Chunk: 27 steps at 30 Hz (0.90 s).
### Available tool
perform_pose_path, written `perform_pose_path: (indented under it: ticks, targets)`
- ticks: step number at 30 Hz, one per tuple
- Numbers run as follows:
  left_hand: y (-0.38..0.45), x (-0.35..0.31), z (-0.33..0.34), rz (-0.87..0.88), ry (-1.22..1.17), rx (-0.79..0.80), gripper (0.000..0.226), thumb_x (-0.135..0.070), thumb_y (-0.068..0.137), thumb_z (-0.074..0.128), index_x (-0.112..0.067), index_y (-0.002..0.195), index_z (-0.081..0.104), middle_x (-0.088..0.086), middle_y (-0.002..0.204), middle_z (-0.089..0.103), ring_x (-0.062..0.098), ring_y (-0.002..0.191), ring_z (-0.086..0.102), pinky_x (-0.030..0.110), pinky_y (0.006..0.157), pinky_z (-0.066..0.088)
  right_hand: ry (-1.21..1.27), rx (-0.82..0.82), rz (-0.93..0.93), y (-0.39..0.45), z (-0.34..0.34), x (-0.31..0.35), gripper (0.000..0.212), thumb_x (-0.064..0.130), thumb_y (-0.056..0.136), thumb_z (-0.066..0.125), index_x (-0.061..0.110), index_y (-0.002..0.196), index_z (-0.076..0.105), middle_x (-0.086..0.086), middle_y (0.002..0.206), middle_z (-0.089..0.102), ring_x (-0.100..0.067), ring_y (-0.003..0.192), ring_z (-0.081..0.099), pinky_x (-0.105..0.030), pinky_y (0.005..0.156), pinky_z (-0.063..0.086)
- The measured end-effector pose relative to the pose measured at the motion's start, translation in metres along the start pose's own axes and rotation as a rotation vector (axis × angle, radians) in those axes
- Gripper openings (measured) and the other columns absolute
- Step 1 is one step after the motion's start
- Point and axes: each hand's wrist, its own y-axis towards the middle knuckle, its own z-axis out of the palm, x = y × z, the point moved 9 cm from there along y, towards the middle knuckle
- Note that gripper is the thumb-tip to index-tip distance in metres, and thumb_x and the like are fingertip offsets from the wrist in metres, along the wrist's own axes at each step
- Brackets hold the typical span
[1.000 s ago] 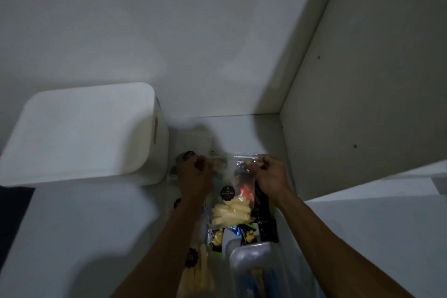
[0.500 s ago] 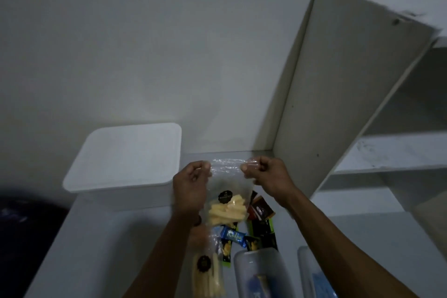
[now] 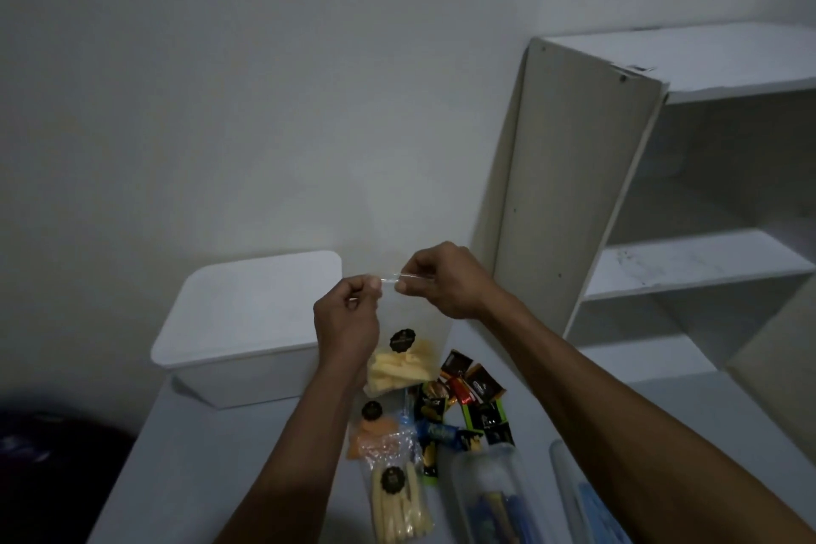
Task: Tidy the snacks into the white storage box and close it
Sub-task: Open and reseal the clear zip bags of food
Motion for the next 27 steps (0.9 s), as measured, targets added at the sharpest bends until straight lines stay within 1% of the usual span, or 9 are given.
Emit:
perform_pose_path:
  ticks: [2, 3, 6, 9, 11, 13, 18, 22, 27]
  targets:
    - [-0.002, -0.007, 0.002, 0.023, 0.014, 0.019, 0.012, -0.019, 0.093, 0.064, -0.022, 0.082, 0.068, -0.002, 0.078, 0.068, 0.010, 0.069, 0.058, 0.010, 0.056, 0.046, -0.002, 0.011, -0.017, 0.002, 0.000, 0.008, 0.013, 0.046, 0.084, 0.072, 0.033, 0.082, 0.068, 0.008, 0.081, 0.071, -0.013, 0.079, 0.067, -0.043, 0.078, 0.056]
    - [-0.003, -0.009, 0.003, 0.027, 0.015, 0.025, 0.011, -0.019, 0.093, 0.064, -0.022, 0.084, 0.068, -0.002, 0.079, 0.068, 0.010, 0.069, 0.059, 0.011, 0.057, 0.046, -0.006, 0.015, -0.024, 0.002, -0.001, 0.013, 0.013, 0.046, 0.084, 0.071, 0.034, 0.081, 0.067, 0.008, 0.082, 0.071, -0.014, 0.080, 0.067, -0.044, 0.080, 0.056]
    - [-0.001, -0.013, 0.005, 0.007, -0.009, 0.030, 0.010, -0.021, 0.093, 0.064, -0.022, 0.084, 0.069, 0.003, 0.083, 0.069, 0.012, 0.072, 0.059, 0.020, 0.064, 0.047, -0.035, 0.032, -0.040, 0.006, -0.005, 0.021, 0.012, 0.044, 0.086, 0.070, 0.033, 0.082, 0.066, 0.007, 0.083, 0.071, -0.014, 0.079, 0.066, -0.047, 0.082, 0.055]
    - [0.000, -0.016, 0.009, 0.005, -0.033, 0.043, 0.011, -0.023, 0.092, 0.065, -0.024, 0.082, 0.069, 0.002, 0.083, 0.069, 0.012, 0.073, 0.059, 0.023, 0.067, 0.047, -0.050, 0.024, -0.050, 0.008, -0.014, 0.026, 0.013, 0.042, 0.087, 0.070, 0.031, 0.081, 0.066, 0.008, 0.079, 0.070, -0.013, 0.074, 0.064, -0.048, 0.082, 0.055]
    - [0.002, -0.020, 0.013, 0.020, -0.039, 0.048, 0.012, -0.022, 0.092, 0.066, -0.025, 0.081, 0.069, 0.000, 0.083, 0.069, 0.011, 0.073, 0.059, 0.022, 0.068, 0.047, -0.053, 0.007, -0.055, 0.008, -0.021, 0.028, 0.012, 0.040, 0.088, 0.069, 0.030, 0.080, 0.066, 0.008, 0.077, 0.069, -0.012, 0.072, 0.062, -0.048, 0.082, 0.055]
    - [0.003, -0.023, 0.016, 0.027, -0.046, 0.052, 0.012, -0.022, 0.092, 0.066, -0.025, 0.081, 0.069, -0.001, 0.083, 0.069, 0.011, 0.073, 0.059, 0.023, 0.069, 0.047, -0.066, -0.004, -0.064, 0.009, -0.025, 0.029, 0.013, 0.039, 0.088, 0.069, 0.029, 0.080, 0.066, 0.007, 0.078, 0.070, -0.013, 0.076, 0.063, -0.047, 0.083, 0.054]
    - [0.007, -0.029, 0.018, 0.026, -0.062, 0.047, 0.013, -0.022, 0.092, 0.065, -0.024, 0.079, 0.069, 0.000, 0.082, 0.069, 0.013, 0.074, 0.059, 0.025, 0.071, 0.048, -0.074, 0.001, -0.074, 0.013, -0.034, 0.032, 0.012, 0.040, 0.086, 0.071, 0.031, 0.079, 0.067, 0.014, 0.074, 0.065, -0.008, 0.071, 0.060, -0.044, 0.081, 0.056]
    - [0.014, -0.032, 0.012, 0.030, -0.083, 0.031, 0.007, -0.022, 0.092, 0.065, -0.021, 0.087, 0.070, -0.003, 0.081, 0.069, 0.011, 0.073, 0.058, 0.022, 0.068, 0.046, -0.088, 0.047, -0.064, 0.014, -0.042, 0.032, 0.008, 0.035, 0.088, 0.071, 0.031, 0.081, 0.067, 0.013, 0.075, 0.064, -0.005, 0.067, 0.057, -0.039, 0.075, 0.054]
    - [0.014, -0.033, 0.013, 0.021, -0.098, 0.064, 0.008, -0.022, 0.093, 0.065, -0.016, 0.093, 0.070, -0.001, 0.085, 0.069, 0.011, 0.074, 0.058, 0.023, 0.068, 0.045, -0.126, 0.018, -0.064, 0.014, -0.043, 0.034, 0.010, 0.036, 0.087, 0.070, 0.032, 0.079, 0.067, 0.010, 0.085, 0.070, -0.010, 0.081, 0.065, -0.042, 0.081, 0.056]
